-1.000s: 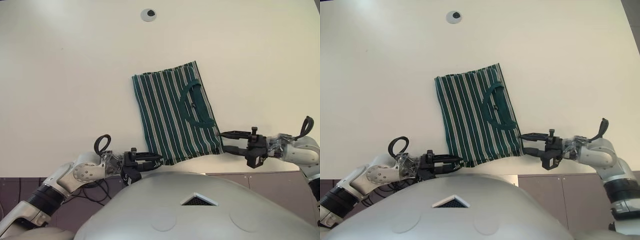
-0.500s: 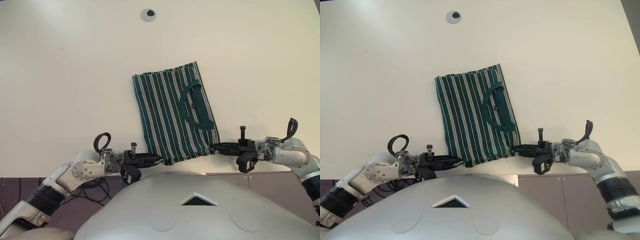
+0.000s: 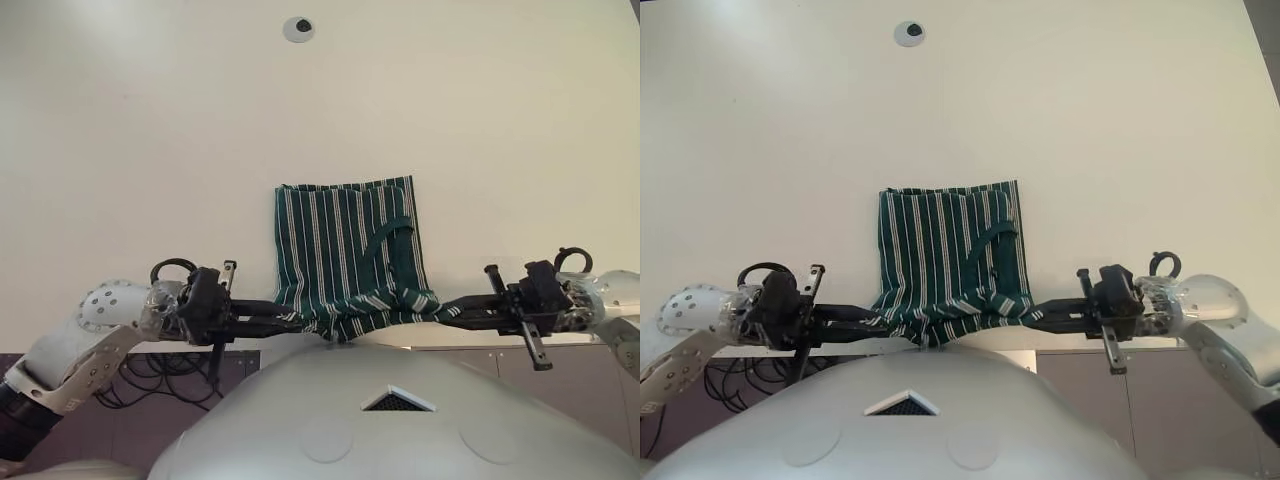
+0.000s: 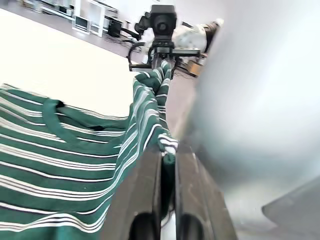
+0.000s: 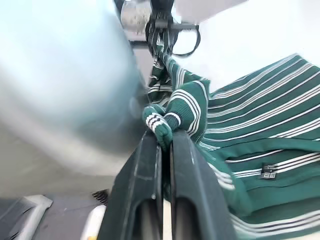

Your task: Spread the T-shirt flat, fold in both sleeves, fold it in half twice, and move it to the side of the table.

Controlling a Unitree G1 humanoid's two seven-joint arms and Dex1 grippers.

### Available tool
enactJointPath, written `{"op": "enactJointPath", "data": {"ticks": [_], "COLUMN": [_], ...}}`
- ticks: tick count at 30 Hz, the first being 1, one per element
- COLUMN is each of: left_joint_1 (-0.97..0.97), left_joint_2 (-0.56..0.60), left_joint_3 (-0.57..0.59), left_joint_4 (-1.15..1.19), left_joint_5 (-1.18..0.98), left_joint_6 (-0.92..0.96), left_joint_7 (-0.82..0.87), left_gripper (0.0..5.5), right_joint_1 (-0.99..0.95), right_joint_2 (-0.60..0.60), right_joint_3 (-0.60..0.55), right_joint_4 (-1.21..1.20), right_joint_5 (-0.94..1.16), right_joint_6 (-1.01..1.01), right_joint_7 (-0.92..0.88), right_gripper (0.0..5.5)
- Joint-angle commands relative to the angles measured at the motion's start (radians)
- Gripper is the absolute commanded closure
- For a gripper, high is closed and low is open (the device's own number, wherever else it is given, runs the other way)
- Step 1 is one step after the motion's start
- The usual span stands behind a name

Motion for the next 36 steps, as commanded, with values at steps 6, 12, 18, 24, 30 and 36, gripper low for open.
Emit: {"op": "enactJointPath", "data": {"ticks": [6, 12, 18, 24, 30, 36], "left_joint_1": [-0.349, -0.528, -0.565, -0.643, -0.717, -0.765], "left_joint_2": [-0.372, -0.494, -0.546, -0.608, -0.707, -0.96], "left_joint_3": [0.098, 0.111, 0.151, 0.348, 0.54, 0.696], "left_joint_4": [0.442, 0.68, 0.735, 0.734, 0.789, 0.92], "left_joint_5": [0.25, 0.4, 0.475, 0.311, 0.181, 0.209], "left_joint_6": [0.048, 0.08, 0.144, 0.384, 0.545, 0.157], "left_joint_7": [0.147, 0.151, 0.192, 0.283, 0.455, 0.59], "left_gripper": [5.42, 5.43, 5.06, 4.15, 3.57, 3.57], "right_joint_1": [-0.314, -0.433, -0.492, -0.502, -0.455, -0.492], "right_joint_2": [0.323, 0.449, 0.528, 0.573, 0.759, 0.931], "right_joint_3": [-0.028, -0.027, -0.055, -0.141, -0.132, 0.172], "right_joint_4": [0.244, 0.42, 0.511, 0.566, 0.386, 0.592], "right_joint_5": [-0.209, -0.369, -0.436, -0.476, -0.572, -1.028], "right_joint_6": [0.169, 0.213, 0.28, 0.263, -0.157, -0.373], "right_joint_7": [-0.229, -0.282, -0.31, -0.376, -0.414, -0.574], "right_gripper": [5.5, 5.5, 5.02, 3.98, 3.12, 3.12]}}
